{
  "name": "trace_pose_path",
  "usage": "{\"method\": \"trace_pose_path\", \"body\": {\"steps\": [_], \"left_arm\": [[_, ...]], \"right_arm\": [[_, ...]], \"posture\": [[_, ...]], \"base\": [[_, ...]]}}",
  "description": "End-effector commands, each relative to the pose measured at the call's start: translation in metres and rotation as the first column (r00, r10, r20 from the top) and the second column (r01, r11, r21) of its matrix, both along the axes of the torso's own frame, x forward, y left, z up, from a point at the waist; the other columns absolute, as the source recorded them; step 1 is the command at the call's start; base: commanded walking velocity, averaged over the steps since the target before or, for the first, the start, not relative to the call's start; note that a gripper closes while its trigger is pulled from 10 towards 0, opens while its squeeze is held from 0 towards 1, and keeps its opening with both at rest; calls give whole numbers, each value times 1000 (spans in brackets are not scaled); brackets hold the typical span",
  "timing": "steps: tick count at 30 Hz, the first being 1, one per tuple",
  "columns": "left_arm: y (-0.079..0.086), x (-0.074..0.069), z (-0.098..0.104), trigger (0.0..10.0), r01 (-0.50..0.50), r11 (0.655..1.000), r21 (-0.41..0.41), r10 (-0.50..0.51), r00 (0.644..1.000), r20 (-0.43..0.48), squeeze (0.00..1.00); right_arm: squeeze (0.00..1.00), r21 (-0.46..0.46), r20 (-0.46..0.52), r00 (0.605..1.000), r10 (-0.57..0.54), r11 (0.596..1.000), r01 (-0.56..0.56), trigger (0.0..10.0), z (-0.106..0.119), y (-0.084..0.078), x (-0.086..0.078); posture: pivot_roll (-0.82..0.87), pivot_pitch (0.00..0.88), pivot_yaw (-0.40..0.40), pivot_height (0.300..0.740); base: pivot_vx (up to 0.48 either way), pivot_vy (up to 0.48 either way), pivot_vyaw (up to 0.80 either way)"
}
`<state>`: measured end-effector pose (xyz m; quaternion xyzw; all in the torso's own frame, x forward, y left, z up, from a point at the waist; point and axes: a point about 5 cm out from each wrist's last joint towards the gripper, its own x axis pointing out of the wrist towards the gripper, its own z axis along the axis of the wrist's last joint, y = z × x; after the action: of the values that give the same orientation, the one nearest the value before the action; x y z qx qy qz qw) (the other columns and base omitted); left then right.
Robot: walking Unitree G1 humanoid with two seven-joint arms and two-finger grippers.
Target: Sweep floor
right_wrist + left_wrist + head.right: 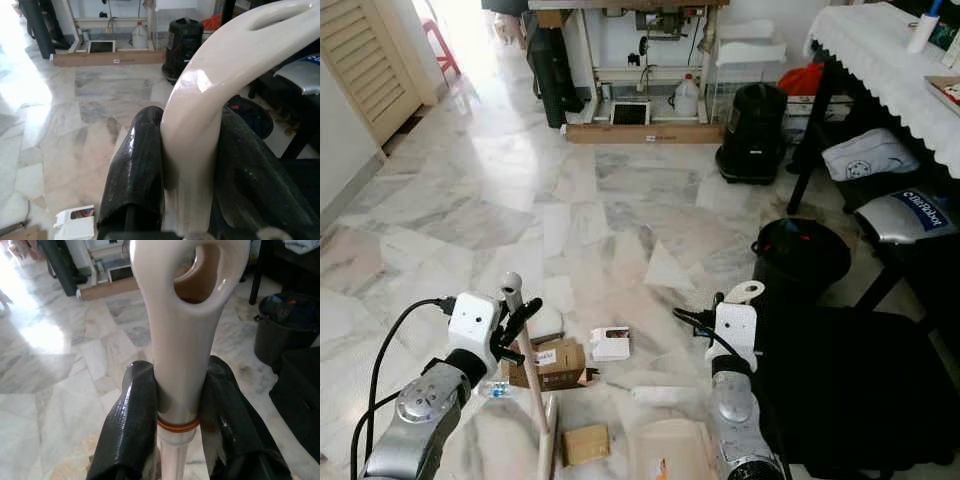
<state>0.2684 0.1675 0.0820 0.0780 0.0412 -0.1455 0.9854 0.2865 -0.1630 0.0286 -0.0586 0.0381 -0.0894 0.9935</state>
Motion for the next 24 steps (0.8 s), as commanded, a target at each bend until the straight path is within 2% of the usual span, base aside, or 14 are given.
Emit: {"method": "trace_pose_path", "body": {"steps": [1,13,19,24], "left_arm": [[2,4,6,10000,5,1000,25,-6,1000,24,0],[0,6,11,10000,7,1000,13,-8,999,52,0],[1,7,15,10000,7,1000,15,-8,997,76,0],[1,8,16,10000,12,1000,20,-13,997,79,0]], "right_arm": [[0,19,33,999,15,1000,-15,10000,6,6,5],[0,38,21,998,51,998,-52,10000,7,18,15],[0,42,-14,999,34,999,-34,10000,5,15,18],[0,43,-50,998,31,999,-28,10000,-1,13,15]], "posture": [[95,53,56,740],[121,58,61,740],[126,68,73,740],[131,69,75,740]], "base": [[0,0,0],[0,0,0],[0,0,0],[0,0,0]]}}
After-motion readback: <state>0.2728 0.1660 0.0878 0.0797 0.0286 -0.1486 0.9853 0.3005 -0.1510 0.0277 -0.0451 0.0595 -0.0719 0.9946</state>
